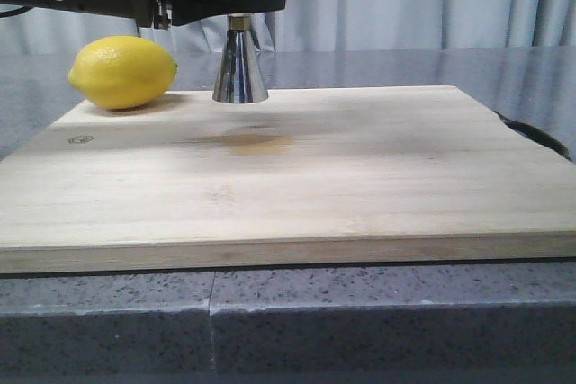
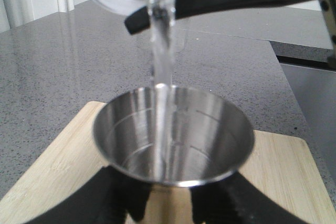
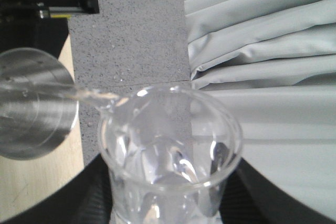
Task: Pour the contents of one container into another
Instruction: 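Tilt the beaker with the right gripper, pouring liquid into the jigger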
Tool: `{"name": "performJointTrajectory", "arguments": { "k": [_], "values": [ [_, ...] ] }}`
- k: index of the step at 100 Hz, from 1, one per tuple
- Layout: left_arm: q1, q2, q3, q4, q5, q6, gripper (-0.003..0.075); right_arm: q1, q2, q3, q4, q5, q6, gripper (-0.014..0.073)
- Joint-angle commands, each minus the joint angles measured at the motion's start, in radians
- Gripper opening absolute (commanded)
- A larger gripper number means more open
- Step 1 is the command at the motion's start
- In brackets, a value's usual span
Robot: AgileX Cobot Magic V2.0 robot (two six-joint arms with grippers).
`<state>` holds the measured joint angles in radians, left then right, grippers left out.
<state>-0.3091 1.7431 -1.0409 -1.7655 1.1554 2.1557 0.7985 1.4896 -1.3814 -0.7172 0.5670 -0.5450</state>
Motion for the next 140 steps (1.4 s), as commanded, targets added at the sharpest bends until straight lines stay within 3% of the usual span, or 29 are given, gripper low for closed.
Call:
{"name": "performJointTrajectory", "arguments": {
  "k": [1,59,140],
  "values": [
    [-0.010,-0.048,-0.029,-0.084,0.093,-0.006,0.0259,0.002,-0.035,-0.039,-0.057,-0.058,-0.005,0.0258],
    [-0.010,-0.048,-0.029,-0.084,0.093,-0.006,0.0259,0.027,-0.035,-0.039,-0.060,0.032,-0.015,0.0258],
    [-0.010,-0.048,-0.029,-0.084,0.093,-0.006,0.0259,0.056,-0.035,-0.039,-0.133,0.040,-0.066,0.0258]
  ]
}}
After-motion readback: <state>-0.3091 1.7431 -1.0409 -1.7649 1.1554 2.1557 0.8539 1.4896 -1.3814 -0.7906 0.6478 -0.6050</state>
